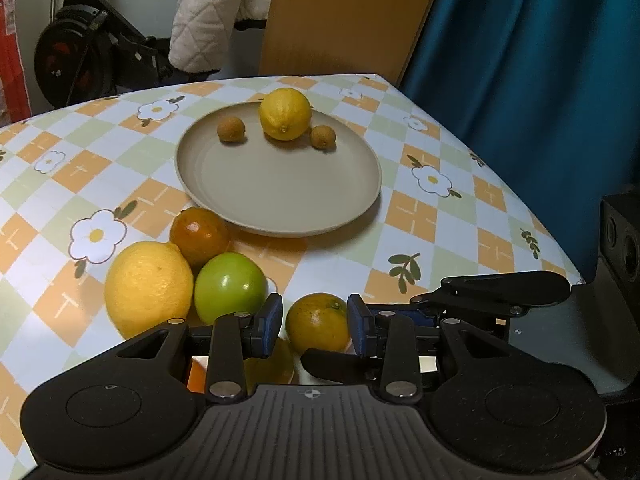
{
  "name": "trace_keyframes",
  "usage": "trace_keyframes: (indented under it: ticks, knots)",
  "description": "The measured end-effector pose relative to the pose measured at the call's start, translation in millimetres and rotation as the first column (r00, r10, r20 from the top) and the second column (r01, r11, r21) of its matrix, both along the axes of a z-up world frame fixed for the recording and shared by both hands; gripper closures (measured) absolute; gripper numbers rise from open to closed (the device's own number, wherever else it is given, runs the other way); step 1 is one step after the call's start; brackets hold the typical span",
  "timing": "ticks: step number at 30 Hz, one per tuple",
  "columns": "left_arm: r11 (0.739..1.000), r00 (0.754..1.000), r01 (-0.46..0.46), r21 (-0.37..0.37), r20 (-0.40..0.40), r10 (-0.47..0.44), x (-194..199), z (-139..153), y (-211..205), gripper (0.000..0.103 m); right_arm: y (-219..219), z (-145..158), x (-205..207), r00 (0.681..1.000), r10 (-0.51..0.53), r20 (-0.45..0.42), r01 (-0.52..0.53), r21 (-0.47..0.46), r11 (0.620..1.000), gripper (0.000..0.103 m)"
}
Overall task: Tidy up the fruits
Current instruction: 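Close the left tool on the mandarin orange and lift it, then carry the mandarin onto the beige plate and open the left tool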
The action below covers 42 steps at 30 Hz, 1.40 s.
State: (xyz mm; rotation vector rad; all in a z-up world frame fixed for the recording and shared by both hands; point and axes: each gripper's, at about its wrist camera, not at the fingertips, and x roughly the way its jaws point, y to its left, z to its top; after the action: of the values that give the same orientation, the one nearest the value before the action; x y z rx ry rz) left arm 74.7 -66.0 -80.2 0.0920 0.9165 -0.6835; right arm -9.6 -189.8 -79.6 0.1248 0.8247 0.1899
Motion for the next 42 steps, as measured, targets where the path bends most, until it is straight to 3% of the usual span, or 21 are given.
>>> trace_keyframes:
  ticks: [6, 19, 42]
  knots:
    - [1.000, 1.000, 0.013, 0.013, -0.028, -0.013, 6.7, -4.7, -5.8, 0.059, -2.7, -2.2, 2.5, 1.000, -0.011, 0.009, 0.011, 0.015, 1.000, 0.066]
    - [1.000, 0.999, 0.014, -0.016, -0.046, -0.015, 9.0, -8.4, -5.2, 0.060, -5.0, -6.8, 3.5, 1.000, -0.023, 0.012, 0.022, 0.029, 0.999, 0.065]
    - [0.991, 0.998, -0.045, -0.124, 0.031, 0.049, 52.1, 24.2, -12.7, 0.060, -14.7, 33.9, 49.3, 0.991, 0.000, 0.132, 0.010, -0.077, 0.997, 0.065]
